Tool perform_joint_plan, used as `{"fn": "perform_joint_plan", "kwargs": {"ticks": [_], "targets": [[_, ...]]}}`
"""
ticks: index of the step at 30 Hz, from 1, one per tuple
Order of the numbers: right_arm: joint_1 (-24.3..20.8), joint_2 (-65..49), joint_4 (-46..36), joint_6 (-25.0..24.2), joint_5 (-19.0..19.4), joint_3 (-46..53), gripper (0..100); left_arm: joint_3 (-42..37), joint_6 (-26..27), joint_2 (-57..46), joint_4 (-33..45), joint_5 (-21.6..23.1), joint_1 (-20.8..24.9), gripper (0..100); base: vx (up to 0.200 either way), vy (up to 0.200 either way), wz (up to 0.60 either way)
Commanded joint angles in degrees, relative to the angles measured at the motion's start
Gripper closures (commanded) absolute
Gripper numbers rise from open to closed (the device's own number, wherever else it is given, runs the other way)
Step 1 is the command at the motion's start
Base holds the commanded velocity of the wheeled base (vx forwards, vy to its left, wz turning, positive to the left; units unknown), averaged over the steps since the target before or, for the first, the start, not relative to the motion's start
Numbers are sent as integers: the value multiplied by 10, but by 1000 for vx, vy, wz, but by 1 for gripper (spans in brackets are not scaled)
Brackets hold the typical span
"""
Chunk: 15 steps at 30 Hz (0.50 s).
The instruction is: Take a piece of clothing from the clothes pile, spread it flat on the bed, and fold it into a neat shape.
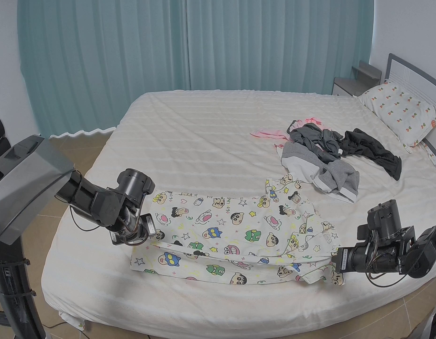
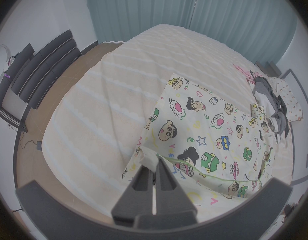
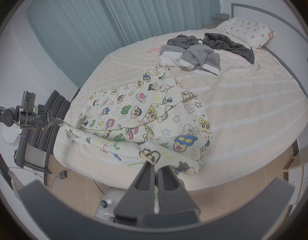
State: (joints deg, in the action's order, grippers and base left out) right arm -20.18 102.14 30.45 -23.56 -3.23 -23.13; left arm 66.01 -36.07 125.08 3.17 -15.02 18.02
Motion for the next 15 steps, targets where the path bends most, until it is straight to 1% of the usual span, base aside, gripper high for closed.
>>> {"fn": "perform_joint_plan", "kwargs": {"ticks": [1,10,15], "targets": [[8,51,0,-1,-3,-34,100,61,1,56,29,0,-8,100,0,0,0],[14,108,0,-1,-3,-75,100,136,1,112,47,0,-9,100,0,0,0],[22,133,2,-3,-2,-93,100,157,1,131,49,0,-14,100,0,0,0]]}}
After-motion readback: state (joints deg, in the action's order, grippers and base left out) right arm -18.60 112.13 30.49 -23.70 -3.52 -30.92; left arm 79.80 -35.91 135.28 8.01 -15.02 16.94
